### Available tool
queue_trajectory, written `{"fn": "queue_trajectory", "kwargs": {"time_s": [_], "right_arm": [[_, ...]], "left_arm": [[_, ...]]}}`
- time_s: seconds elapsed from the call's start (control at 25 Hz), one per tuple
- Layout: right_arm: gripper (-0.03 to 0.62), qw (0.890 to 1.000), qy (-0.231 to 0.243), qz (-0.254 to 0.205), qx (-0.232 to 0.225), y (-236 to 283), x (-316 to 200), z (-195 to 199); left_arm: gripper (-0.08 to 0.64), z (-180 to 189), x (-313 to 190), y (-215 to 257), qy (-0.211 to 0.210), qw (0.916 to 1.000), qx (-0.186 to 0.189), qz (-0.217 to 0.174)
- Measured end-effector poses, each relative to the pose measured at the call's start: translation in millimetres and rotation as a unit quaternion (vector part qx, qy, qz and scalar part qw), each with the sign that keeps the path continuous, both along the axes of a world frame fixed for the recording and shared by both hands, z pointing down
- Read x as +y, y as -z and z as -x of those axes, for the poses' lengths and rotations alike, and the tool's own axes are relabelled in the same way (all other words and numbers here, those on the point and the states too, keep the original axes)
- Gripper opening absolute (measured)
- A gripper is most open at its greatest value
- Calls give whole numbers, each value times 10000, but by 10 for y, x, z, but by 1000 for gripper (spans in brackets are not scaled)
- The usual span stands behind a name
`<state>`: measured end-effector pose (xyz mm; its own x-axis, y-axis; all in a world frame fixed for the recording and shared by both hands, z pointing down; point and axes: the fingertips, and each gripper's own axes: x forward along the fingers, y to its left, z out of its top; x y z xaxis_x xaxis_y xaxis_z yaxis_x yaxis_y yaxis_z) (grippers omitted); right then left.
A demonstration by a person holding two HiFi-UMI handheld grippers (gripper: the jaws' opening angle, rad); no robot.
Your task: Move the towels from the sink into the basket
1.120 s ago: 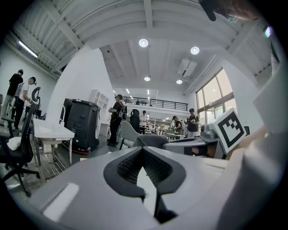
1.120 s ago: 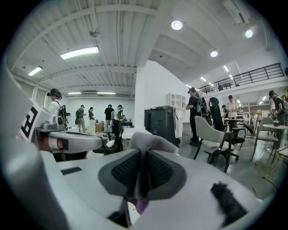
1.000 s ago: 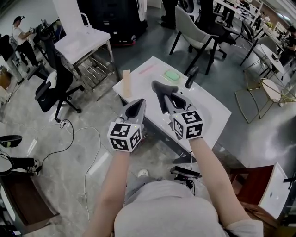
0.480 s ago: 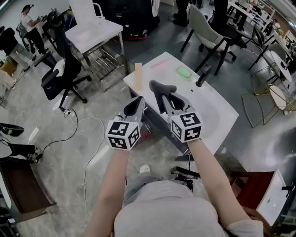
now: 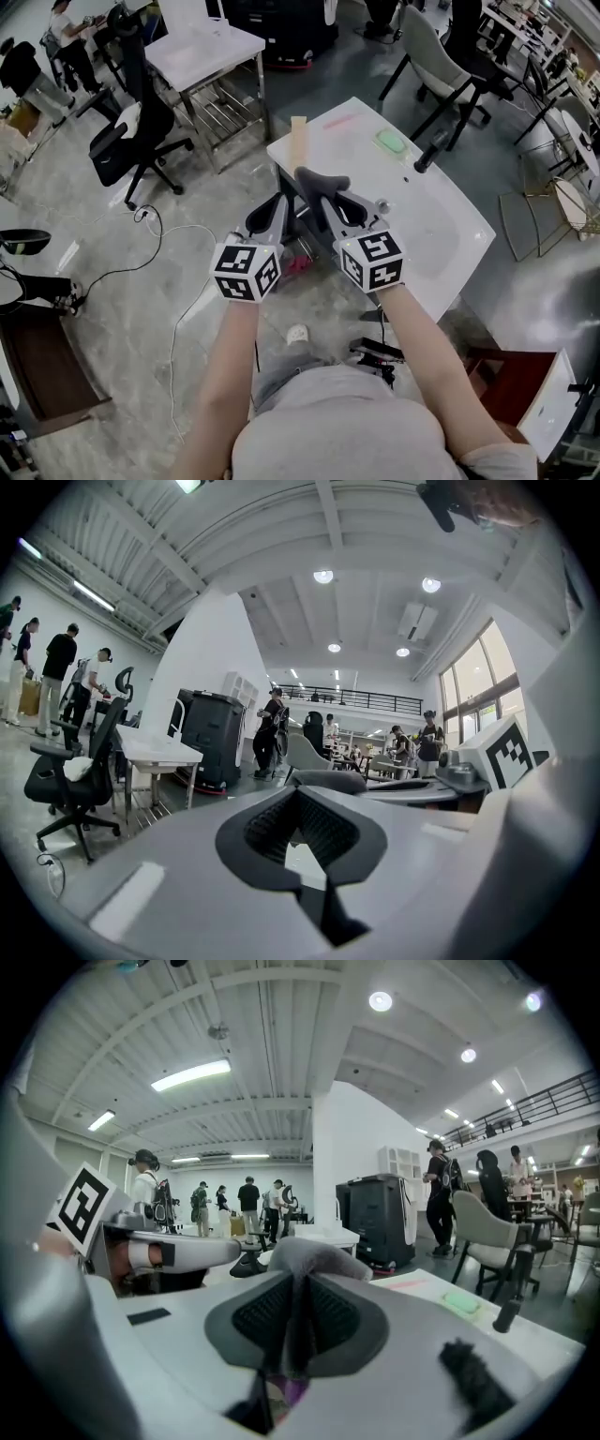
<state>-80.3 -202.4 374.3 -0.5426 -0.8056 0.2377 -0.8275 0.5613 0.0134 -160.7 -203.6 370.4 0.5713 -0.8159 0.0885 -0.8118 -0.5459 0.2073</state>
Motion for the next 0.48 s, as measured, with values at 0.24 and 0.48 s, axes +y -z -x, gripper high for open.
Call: {"fn": "queue_trajectory", "kwargs": {"time_s": [0.24, 0.48], "right_arm": [[57, 9995, 264, 190, 13, -244, -5, 334], [57, 9980, 443, 456, 22, -492, -13, 630]], "left_arm": [[4, 330, -24, -189, 278, 9995, 36, 165], [3, 649, -20, -432, 518, 9979, 53, 387]]}}
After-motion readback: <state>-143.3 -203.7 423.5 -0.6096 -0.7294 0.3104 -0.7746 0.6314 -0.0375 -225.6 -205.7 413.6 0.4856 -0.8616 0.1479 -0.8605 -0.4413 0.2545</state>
